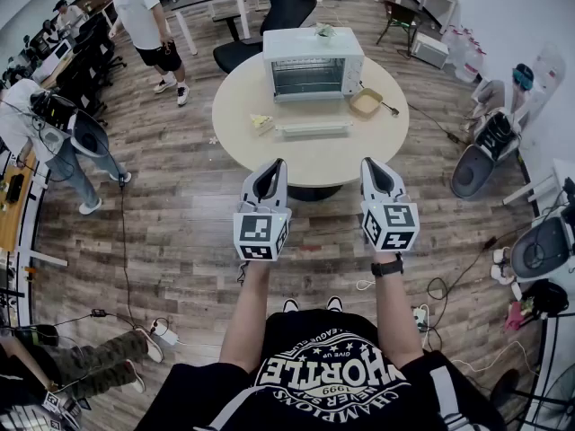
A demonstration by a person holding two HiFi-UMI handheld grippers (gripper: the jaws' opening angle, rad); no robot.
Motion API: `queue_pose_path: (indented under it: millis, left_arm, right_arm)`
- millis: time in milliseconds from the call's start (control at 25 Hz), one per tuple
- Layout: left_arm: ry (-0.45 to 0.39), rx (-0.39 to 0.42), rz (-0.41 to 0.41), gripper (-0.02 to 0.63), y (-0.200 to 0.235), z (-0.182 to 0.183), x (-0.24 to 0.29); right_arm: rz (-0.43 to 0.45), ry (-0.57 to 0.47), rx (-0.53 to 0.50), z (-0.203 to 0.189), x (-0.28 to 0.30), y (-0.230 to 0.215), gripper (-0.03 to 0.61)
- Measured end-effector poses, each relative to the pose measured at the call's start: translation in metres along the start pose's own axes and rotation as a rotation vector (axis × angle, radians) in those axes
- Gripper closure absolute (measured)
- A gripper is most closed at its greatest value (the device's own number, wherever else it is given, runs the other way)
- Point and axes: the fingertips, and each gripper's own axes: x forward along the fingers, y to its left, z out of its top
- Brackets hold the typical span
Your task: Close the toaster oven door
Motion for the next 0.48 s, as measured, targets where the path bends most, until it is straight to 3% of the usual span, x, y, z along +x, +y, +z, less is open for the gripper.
queue_pose_path:
  millis: [480]
  left_arm:
    - [0.037, -0.010, -0.036, 0.597, 0.024, -0.010, -0.032]
  right_arm:
    - [0.009, 0.002, -0.003, 0.002, -0.002, 0.054, 0.558]
